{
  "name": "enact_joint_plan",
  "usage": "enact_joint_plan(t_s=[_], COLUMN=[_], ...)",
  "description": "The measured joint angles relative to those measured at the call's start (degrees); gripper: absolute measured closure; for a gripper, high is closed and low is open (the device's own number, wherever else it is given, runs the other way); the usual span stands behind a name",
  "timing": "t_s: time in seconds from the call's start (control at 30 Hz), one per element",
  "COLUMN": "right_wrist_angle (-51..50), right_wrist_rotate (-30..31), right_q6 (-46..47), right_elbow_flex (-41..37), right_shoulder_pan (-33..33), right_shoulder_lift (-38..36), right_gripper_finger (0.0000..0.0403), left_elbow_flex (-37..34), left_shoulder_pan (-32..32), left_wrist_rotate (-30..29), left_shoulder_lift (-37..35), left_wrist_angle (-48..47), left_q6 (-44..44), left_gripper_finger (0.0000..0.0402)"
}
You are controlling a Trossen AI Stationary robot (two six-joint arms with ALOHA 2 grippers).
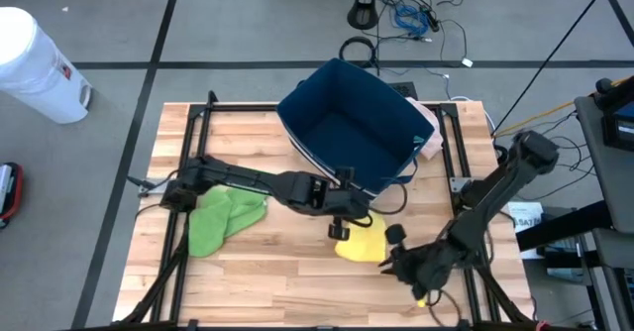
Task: Fold towel
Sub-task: Fold the yellow towel
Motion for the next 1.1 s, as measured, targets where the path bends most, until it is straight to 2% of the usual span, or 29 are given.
enact_joint_plan(t_s=[0.17, 0.27, 0.4, 0.53, 0.7, 0.83, 0.93, 1.1], right_wrist_angle=[10.0, 17.4, 25.0, 30.5, 31.3, 32.1, 32.5, 32.6], right_wrist_rotate=[6.2, 6.2, 5.8, 1.7, 0.7, -3.6, -4.9, -6.0], right_q6=[-3.8, -5.2, -6.4, -6.5, -4.0, -2.3, -0.8, -1.8], right_elbow_flex=[-0.4, -0.4, -0.4, -0.4, -0.4, -0.4, -0.3, -0.2], right_shoulder_pan=[-2.2, -4.8, -8.7, -12.6, -15.6, -17.4, -17.7, -17.3], right_shoulder_lift=[8.5, 12.8, 19.3, 24.5, 27.2, 28.6, 29.6, 29.6], right_gripper_finger=[0.0274, 0.0262, 0.0265, 0.0275, 0.0282, 0.0284, 0.0302, 0.0387], left_elbow_flex=[0.4, 0.3, 0.0, -0.5, -0.1, -0.3, -0.2, -0.1], left_shoulder_pan=[0.5, 0.1, -0.5, -0.7, -1.1, -1.7, -1.8, -1.8], left_wrist_rotate=[-1.7, -2.2, 0.9, 2.8, 5.0, 5.5, 5.4, 5.3], left_shoulder_lift=[3.4, 4.2, 4.5, 5.9, 7.4, 7.8, 7.8, 7.8], left_wrist_angle=[-3.9, -4.2, -3.3, -6.2, -6.5, -6.5, -6.1, -6.0], left_q6=[1.5, 2.7, 2.4, 2.4, 2.2, 2.8, 3.3, 3.8], left_gripper_finger=[0.0401, 0.0401, 0.0401, 0.0401, 0.0401, 0.0401, 0.0401, 0.0401])
